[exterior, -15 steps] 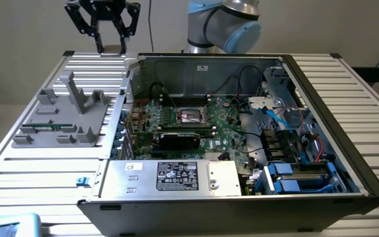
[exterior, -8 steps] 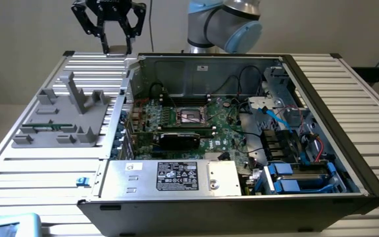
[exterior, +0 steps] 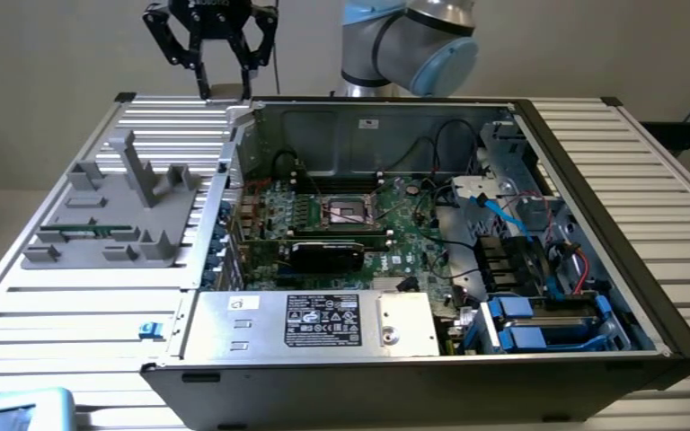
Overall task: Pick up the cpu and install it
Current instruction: 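Pick up the cpu and move it towards the insertion slot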
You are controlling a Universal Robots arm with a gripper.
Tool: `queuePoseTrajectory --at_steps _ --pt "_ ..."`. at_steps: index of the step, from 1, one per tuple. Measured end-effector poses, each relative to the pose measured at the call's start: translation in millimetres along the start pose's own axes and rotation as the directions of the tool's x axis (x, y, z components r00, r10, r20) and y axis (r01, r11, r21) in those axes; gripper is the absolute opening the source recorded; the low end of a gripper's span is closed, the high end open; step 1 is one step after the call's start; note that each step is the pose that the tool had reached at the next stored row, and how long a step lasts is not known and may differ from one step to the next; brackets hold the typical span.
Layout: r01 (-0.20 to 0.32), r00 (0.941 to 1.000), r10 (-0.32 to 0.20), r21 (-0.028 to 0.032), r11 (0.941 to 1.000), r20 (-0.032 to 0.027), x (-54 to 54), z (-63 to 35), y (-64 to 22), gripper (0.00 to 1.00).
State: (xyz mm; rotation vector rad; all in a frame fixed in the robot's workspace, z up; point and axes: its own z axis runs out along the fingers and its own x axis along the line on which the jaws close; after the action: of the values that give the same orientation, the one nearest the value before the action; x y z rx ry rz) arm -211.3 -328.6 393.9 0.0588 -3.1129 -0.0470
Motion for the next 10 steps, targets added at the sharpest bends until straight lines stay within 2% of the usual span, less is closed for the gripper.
queuePoseTrajectory --at_steps 10 --pt "0.000 0.9999 0.000 0.0005 1.0000 0.0148 -18.4 2.1 -2.0 0.55"
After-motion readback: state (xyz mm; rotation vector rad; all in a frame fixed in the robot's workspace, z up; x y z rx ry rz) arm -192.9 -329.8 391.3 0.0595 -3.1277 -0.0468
